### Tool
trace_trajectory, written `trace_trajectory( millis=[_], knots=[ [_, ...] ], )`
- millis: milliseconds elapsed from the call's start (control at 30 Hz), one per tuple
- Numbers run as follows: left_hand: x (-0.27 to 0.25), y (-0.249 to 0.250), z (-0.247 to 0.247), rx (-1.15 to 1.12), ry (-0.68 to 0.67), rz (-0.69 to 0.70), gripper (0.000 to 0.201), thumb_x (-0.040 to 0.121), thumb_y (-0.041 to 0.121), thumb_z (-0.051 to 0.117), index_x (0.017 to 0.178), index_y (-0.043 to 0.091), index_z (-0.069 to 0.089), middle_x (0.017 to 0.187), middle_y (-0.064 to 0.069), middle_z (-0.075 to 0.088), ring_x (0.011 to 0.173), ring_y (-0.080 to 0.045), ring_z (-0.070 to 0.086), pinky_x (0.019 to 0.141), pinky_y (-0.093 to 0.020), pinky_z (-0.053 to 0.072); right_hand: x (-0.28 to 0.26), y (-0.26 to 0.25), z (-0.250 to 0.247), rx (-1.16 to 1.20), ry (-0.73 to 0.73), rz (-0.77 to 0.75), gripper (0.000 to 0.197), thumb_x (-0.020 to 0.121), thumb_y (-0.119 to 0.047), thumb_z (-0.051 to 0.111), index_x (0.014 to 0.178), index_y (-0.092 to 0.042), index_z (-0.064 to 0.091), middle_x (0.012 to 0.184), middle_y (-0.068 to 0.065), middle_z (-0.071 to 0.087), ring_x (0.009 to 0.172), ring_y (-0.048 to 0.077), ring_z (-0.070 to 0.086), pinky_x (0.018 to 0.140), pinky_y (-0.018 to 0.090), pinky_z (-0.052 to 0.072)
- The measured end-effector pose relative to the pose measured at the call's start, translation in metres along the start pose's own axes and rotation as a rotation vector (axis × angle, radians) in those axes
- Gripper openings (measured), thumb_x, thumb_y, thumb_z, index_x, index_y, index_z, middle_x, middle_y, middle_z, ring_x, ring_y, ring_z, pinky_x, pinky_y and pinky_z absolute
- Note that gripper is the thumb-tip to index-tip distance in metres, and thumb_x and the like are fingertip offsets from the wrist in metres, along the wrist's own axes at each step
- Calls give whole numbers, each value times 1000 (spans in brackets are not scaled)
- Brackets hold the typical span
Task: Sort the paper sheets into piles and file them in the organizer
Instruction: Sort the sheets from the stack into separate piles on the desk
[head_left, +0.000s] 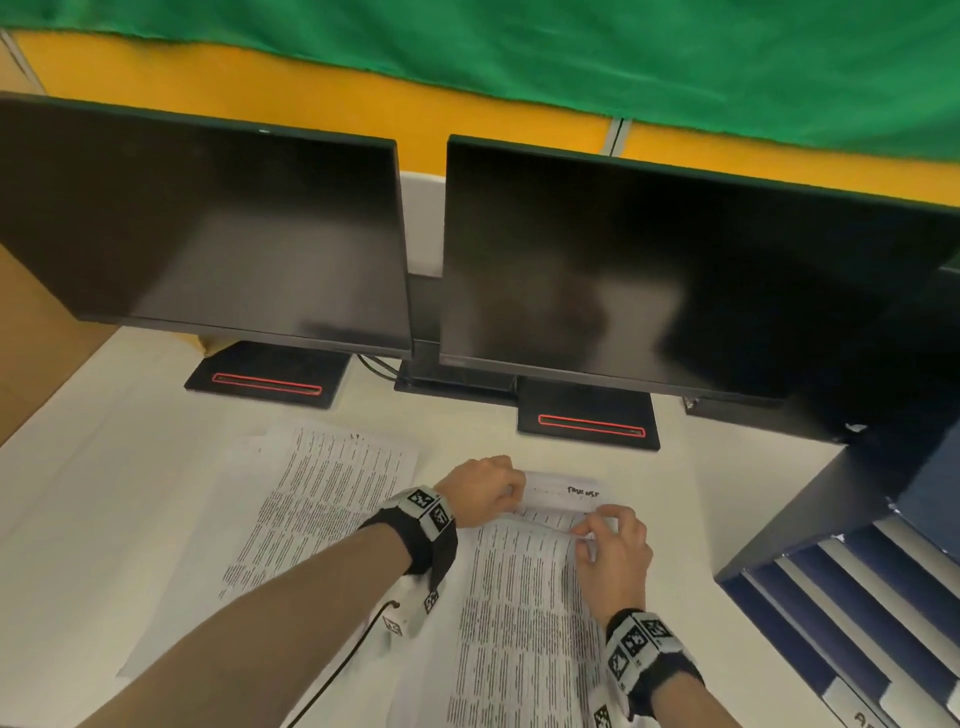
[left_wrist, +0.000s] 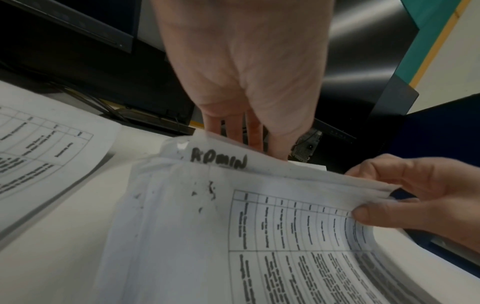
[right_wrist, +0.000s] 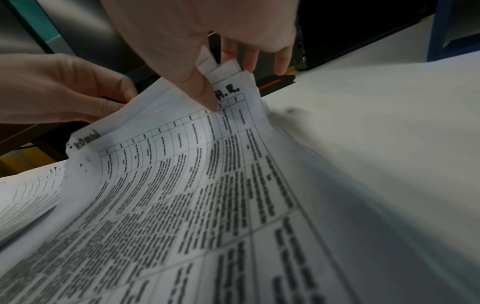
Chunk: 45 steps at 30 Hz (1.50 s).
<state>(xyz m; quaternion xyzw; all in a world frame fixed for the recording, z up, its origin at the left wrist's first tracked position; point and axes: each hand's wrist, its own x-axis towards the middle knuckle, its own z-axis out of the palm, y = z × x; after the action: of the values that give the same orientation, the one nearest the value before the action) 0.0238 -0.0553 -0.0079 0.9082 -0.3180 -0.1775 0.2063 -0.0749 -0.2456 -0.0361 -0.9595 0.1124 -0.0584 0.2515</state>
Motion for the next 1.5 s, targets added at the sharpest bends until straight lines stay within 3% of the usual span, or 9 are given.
trace_trajectory(
  millis=[233,367,467,600,767,900,1100,1367,1500],
  knots=[
    [4,-2,-5,-101,-81,-127,30,95,32,45,84,11,63,92,-5,55,82,-19,50,75,-28,35,-1,-2,-5,-74,-50,28,17,79,-7,58,83,-24,61,99,-7,46,103,18,43,89,36,27],
    [4,-7,-6,-119,-79,-203,30,93,21,45,76,5,63,82,-12,67,71,-21,57,71,-33,45,-4,-5,-6,-36,-88,36,24,82,-7,51,82,-31,53,93,-13,53,102,12,41,79,29,17],
    [1,-10,-5,-181,-32,-236,23,88,13,50,89,10,73,93,-4,72,79,-20,67,78,-29,53,-8,-4,-5,-17,-87,31,24,82,-6,50,81,-30,53,89,-14,56,98,11,41,76,29,16],
    [-2,-16,-5,-276,6,-249,35,83,-6,47,96,13,73,119,-3,63,109,-21,57,94,-26,45,-13,-1,-6,24,-93,26,22,82,-7,51,84,-27,60,88,-14,58,96,9,39,75,29,16],
    [-3,-22,-8,-393,26,-231,41,77,-17,40,91,10,68,121,-9,60,117,-22,55,93,-29,45,-11,1,-10,64,-118,20,22,82,-5,52,80,-27,57,85,-14,57,93,9,37,74,29,16],
    [-1,-26,-15,-410,12,-252,37,81,-15,42,93,17,56,113,-11,61,107,-23,58,83,-28,48,-9,5,-13,110,-197,-16,30,84,-4,52,75,-33,50,83,-14,60,92,12,44,71,27,15],
    [-3,-28,-21,-340,-79,-295,32,88,2,55,119,11,58,111,-14,64,104,-26,59,85,-26,43,1,11,-23,148,-283,-67,40,85,-5,54,69,-40,43,83,-15,63,90,13,52,80,28,21],
    [-3,-18,-16,-259,4,-278,25,85,3,55,107,13,57,101,-6,63,90,-20,57,76,-26,45,13,16,-27,181,-318,-56,38,81,-3,54,67,-36,43,79,-13,62,83,17,57,91,43,41],
    [0,-14,-17,-221,-26,-221,24,85,2,56,102,10,70,109,-7,67,101,-19,60,80,-21,41,15,14,-26,72,-260,-102,29,82,-1,49,77,-29,47,80,-8,59,83,15,49,78,31,27]
  ],
)
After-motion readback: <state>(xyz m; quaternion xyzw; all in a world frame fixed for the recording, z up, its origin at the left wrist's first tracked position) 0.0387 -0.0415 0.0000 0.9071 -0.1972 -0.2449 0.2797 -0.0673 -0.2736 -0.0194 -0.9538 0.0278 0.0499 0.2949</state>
